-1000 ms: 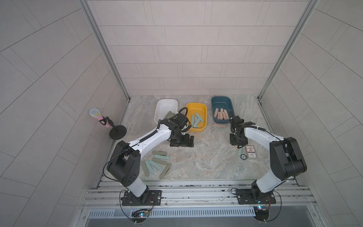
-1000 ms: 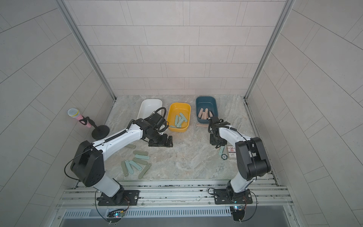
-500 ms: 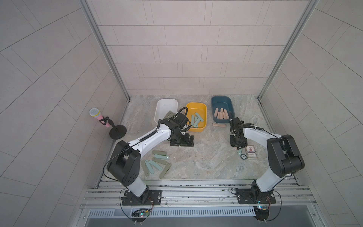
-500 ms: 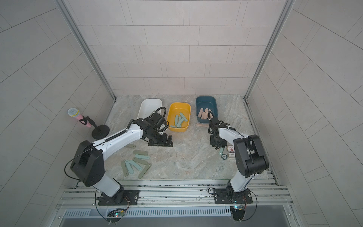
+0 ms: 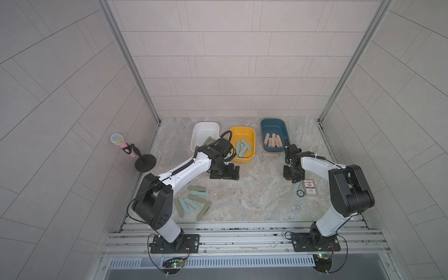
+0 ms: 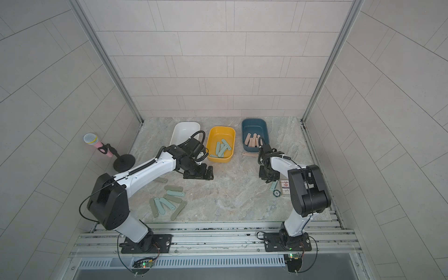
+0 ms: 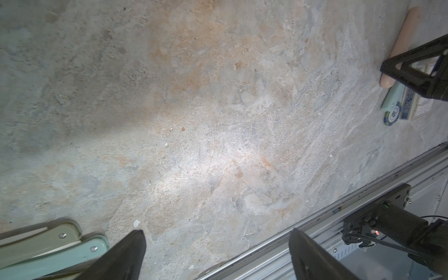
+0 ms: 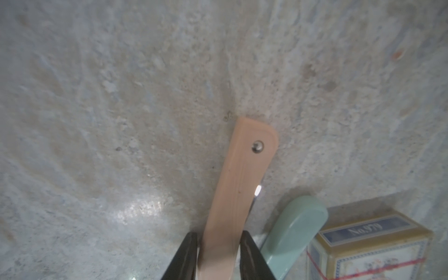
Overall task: Place the fruit knives into the storage box by color
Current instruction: Pick up the fruit knife from the center of the board, then place the fruit knife in the storage box.
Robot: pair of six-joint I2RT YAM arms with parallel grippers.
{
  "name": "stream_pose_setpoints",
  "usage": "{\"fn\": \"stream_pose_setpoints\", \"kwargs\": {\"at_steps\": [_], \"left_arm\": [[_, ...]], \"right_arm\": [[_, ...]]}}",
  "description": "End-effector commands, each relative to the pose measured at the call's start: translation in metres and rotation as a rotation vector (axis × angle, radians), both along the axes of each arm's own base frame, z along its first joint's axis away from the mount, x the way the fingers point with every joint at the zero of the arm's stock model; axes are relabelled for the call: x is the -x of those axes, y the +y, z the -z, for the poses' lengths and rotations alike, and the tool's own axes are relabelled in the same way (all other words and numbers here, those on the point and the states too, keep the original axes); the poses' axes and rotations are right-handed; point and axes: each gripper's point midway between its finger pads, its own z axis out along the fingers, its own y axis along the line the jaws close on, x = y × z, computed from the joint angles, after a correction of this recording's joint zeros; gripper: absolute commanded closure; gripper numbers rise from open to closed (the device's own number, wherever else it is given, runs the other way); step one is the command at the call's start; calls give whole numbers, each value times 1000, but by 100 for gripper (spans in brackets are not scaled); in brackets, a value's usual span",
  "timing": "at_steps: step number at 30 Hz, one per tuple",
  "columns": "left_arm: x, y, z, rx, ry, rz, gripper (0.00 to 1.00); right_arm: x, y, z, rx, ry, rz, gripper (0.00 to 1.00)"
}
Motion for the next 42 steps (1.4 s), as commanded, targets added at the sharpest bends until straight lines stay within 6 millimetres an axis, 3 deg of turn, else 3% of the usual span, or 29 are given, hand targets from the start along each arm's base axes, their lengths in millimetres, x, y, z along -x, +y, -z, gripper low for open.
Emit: {"fn": "stream_pose_setpoints", "kwargs": {"at_steps": [1,9,14,20,24,28,33,35,40,42], "left_arm": [[-3,3,-3,-25,-5,8,0],[-5,3,-5,-32,-7,6,0],[-7,4,-8,-34,-10,2,0],[-18,-1,-19,-15,-24,-11,0],[-29,-6,-25,-6,-35,-13,0],[-44,-11,-26,4,-30,-22,0],[-65,-17,-25,8,-15,-27,0],[-71,-19,-24,14,-8,-32,0],[-79,-23,-16,13,19,-29,0],[-81,-23,-13,13,23,-31,0]], "right_arm": [[18,0,20,-23,71,31,71],[20,1,13,-47,56,43,78],[13,1,-17,-44,-7,31,79],[-2,2,-67,-44,-118,9,79],[-37,7,-99,-44,-206,-15,79],[-85,18,-111,-45,-243,-60,79],[-150,27,-113,-22,-279,-101,79],[-167,32,-107,-27,-268,-114,79],[-194,37,-97,-28,-265,-134,73],[-199,38,-97,-26,-263,-147,67]]}}
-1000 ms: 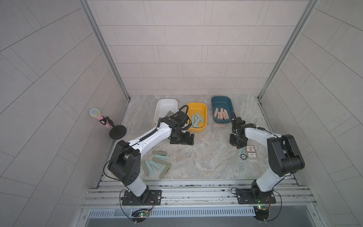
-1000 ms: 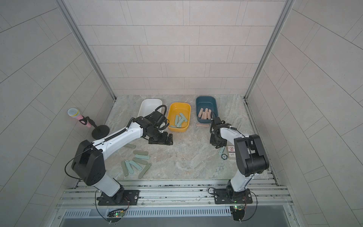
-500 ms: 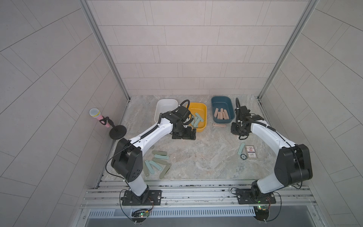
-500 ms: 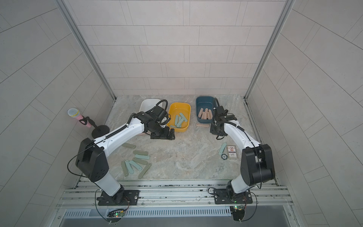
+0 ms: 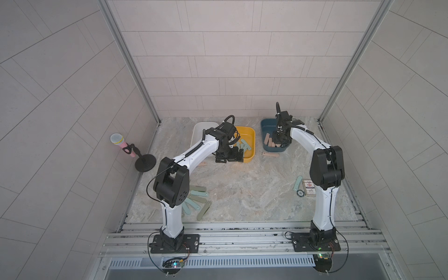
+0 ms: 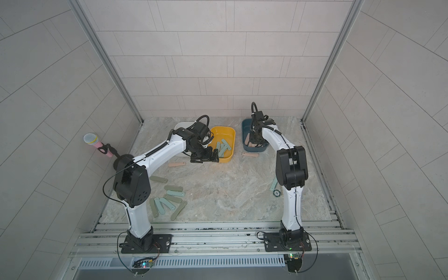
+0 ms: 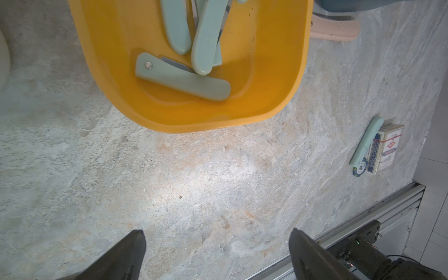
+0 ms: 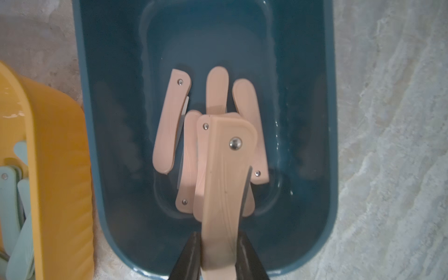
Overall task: Place the fruit knives into the storage box by color
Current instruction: Place the fruit knife in the storage box, then pick up the fruit knife from the center of the board.
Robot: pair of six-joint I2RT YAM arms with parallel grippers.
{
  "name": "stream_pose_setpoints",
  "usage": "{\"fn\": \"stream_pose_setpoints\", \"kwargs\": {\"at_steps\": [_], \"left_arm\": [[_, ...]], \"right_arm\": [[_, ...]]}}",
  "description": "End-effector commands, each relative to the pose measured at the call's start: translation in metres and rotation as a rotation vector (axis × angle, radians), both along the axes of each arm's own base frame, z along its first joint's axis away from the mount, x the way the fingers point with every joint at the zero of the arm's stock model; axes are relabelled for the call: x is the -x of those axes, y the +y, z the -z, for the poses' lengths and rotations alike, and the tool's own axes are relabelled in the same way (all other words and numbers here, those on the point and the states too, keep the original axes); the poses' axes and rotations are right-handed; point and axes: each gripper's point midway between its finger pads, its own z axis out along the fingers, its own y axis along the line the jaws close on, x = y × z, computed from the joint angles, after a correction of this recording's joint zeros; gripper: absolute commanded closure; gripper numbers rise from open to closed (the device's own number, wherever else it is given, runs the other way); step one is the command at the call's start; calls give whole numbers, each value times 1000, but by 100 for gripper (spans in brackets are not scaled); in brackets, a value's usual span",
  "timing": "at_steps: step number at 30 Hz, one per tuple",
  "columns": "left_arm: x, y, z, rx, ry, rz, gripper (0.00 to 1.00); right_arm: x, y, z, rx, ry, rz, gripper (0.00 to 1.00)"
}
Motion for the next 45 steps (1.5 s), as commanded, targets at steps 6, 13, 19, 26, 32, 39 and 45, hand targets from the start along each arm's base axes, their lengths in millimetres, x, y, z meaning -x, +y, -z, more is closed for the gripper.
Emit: {"fn": "stream_pose_setpoints", "kwargs": {"at_steps": [6,13,19,26,32,39,45], "left_arm": [[7,0,3,14,31,17,0],[18,3,8,31,37,13,0],[26,6,15,32,49,13,0],[24,6,11,32,37,24,0],[22,8,11,31,39,23,0],[22,9,9,33,38,21,0],[23,12,8,31,36,14,0]], "right_arm": [[41,12,-20,7,-28,-82,54],[95,23,-1,-30,-59,-129,52],[86,32,26,-12,-21,-191,46],[56,38,36,21,-16,-223,45],[42,38,41,40,-8,-230,40],[32,39,51,35,12,-239,31],[29,40,63,-2,39,-244,22]]}}
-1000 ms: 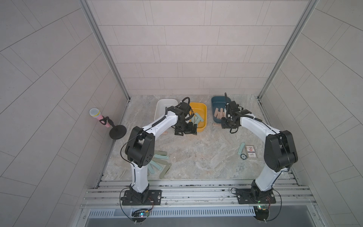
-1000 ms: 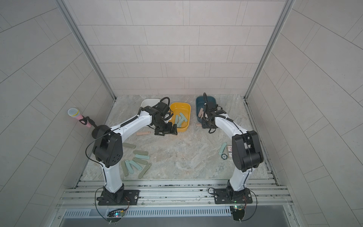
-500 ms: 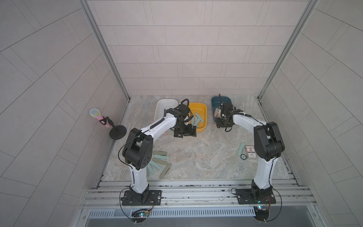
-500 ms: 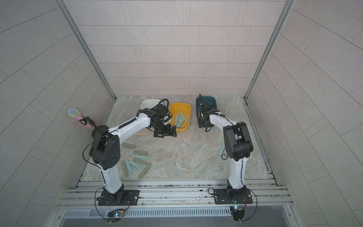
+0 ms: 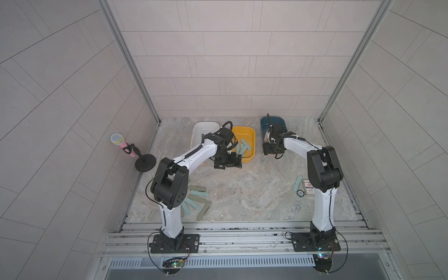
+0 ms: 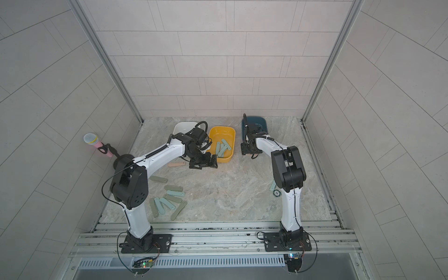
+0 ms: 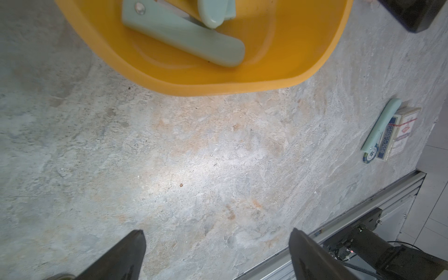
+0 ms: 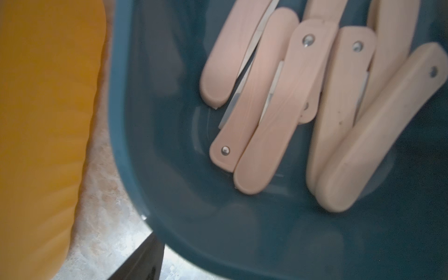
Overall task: Place the fruit knives into the storage box by color
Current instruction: Pick up the fruit knife from the center of the board.
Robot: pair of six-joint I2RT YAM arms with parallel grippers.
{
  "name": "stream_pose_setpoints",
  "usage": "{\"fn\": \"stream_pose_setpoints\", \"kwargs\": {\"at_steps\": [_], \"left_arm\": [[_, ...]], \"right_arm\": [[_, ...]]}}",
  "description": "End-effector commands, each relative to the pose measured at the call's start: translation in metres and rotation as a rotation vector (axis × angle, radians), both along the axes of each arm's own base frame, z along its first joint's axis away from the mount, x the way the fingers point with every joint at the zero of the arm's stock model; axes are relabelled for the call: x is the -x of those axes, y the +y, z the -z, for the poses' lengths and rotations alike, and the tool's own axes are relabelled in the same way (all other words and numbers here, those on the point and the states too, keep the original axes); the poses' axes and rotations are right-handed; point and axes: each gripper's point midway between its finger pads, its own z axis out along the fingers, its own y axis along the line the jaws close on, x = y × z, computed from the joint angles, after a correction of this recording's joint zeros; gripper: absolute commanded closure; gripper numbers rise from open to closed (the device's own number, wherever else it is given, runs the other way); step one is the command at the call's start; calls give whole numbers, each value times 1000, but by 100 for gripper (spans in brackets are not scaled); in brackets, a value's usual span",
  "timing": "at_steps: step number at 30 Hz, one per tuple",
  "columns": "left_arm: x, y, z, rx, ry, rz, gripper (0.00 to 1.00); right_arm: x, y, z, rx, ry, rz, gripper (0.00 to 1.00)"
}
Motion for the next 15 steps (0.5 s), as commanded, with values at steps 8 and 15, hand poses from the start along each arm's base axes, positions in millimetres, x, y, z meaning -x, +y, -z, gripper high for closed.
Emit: {"fn": "stream_pose_setpoints", "kwargs": {"at_steps": [8,15], "left_arm": [[2,7,-20,24,-37,0,0],[4,10,-23,38,-44,-5,0]], "right_arm": [[17,7,16,-69,106,-30,21],[57,14,18,-58,157,-61,24]]}}
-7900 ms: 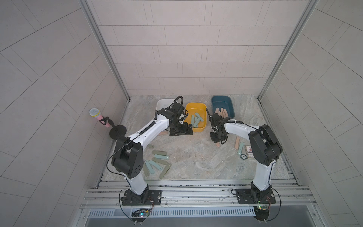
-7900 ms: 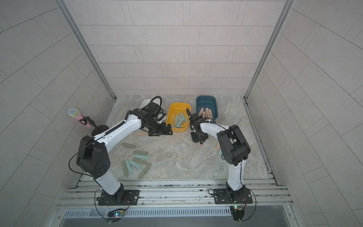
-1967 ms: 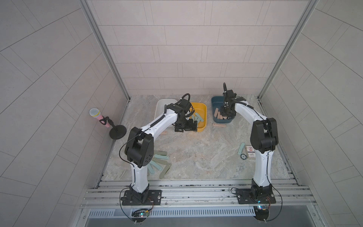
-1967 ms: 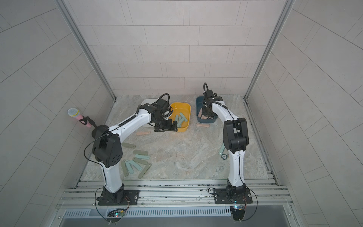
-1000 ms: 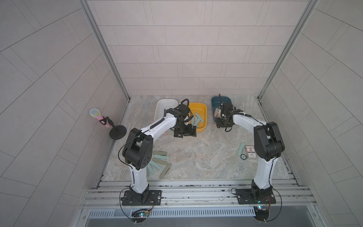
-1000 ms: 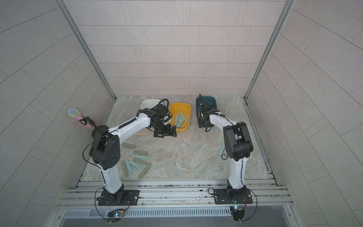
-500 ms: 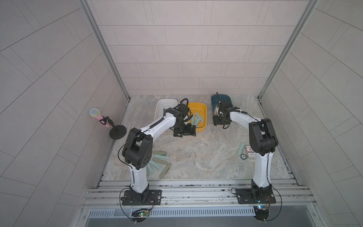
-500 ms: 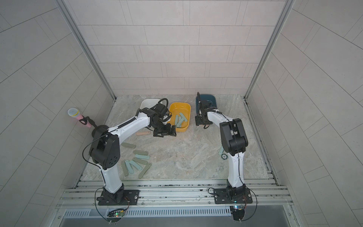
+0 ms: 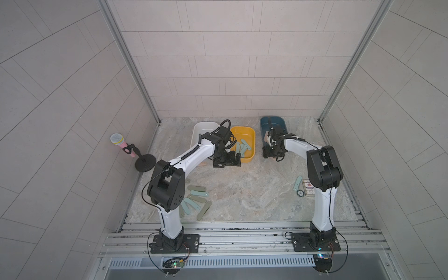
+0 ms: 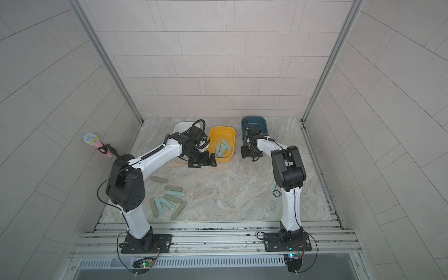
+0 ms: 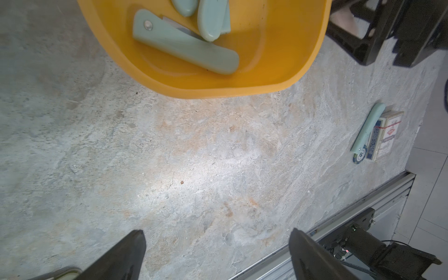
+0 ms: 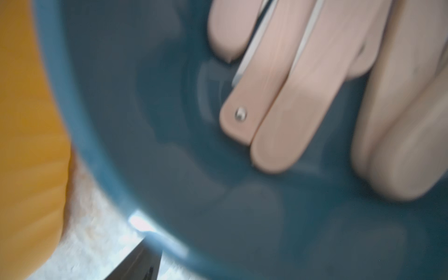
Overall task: Place the fruit knives into the storage box by color
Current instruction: Pick up the fruit knife from the center of the board.
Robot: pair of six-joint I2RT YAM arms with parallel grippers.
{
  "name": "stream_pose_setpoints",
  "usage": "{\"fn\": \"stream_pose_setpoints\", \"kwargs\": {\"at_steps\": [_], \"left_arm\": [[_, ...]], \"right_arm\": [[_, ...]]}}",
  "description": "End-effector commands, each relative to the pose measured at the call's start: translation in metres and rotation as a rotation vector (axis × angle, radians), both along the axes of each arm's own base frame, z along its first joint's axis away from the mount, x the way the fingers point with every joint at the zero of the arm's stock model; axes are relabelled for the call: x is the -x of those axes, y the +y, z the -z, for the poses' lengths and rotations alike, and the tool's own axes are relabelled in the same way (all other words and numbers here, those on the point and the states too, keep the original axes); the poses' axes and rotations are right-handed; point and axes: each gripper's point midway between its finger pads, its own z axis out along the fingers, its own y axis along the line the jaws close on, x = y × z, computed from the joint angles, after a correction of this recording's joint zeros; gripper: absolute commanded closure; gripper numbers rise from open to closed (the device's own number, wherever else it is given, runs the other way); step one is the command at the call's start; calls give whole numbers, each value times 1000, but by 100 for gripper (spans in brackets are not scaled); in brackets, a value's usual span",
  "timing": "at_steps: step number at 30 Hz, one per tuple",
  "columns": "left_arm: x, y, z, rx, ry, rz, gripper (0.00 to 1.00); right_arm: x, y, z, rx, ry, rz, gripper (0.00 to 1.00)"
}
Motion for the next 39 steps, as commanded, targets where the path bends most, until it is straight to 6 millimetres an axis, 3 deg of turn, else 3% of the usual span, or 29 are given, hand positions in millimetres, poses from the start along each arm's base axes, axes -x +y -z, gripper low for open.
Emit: {"fn": "stream_pose_setpoints", "kwargs": {"at_steps": [1,4,9,18,25,29,33,39], "left_arm": [[6,4,-8,17,-14,13,0],[9,7,-9,22,-15,10,0],[11,13,-11,26,-21,2,0],[11,19,-12,36,-22,-9,0],[9,22,-14,40,-21,-23,0],[10,23,-14,40,-19,-28,0],[14,24,-13,37,-12,-34,0],[19,26,-15,33,-21,-37,0]], "right_arm": [[34,4,4,25,77,-32,24],[39,-2,5,83,74,-26,30],[30,-8,6,182,71,-19,38],[14,-1,20,221,86,-19,48],[30,7,20,191,121,-16,66],[41,11,7,183,107,-11,75],[46,13,-14,176,70,-5,78],[52,20,-62,140,-24,-3,80]]}}
